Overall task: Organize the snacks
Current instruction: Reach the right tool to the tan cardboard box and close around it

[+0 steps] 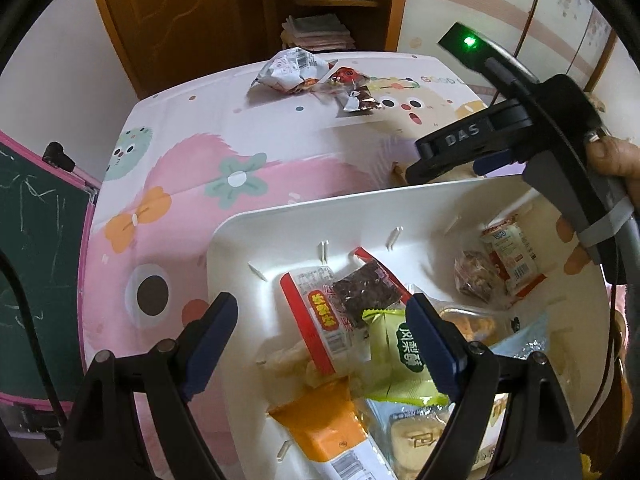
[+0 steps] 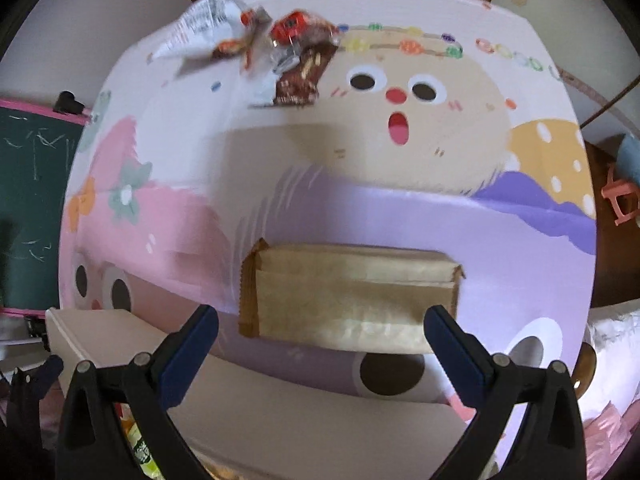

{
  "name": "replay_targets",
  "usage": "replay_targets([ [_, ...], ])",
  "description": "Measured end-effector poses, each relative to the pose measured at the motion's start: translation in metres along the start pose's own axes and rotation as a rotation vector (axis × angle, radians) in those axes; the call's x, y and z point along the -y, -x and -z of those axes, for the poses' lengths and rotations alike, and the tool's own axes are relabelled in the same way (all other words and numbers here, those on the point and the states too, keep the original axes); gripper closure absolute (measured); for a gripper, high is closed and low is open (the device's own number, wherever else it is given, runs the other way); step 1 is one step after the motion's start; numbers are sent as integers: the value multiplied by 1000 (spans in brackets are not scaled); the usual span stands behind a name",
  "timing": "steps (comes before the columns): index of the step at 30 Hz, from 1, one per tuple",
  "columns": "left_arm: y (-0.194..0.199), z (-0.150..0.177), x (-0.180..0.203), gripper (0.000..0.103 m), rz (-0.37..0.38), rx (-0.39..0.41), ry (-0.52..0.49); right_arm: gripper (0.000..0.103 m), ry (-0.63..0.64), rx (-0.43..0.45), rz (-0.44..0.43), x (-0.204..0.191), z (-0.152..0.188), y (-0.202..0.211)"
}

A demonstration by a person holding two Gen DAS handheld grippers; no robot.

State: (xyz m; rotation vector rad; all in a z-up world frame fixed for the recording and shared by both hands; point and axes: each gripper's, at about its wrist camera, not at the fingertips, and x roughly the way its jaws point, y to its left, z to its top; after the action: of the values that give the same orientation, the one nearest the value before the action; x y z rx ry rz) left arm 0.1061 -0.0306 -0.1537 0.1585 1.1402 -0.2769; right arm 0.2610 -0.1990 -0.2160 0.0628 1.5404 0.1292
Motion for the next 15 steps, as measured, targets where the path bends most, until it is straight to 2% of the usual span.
replay_targets([
  [12,-3,-3,5,18,17,-4,-11,0,-1,-99,126,-16,-6,-17],
  [15,-2,-3,5,18,22,-4,-11,0,14,-137,185,-22,-3,-25],
])
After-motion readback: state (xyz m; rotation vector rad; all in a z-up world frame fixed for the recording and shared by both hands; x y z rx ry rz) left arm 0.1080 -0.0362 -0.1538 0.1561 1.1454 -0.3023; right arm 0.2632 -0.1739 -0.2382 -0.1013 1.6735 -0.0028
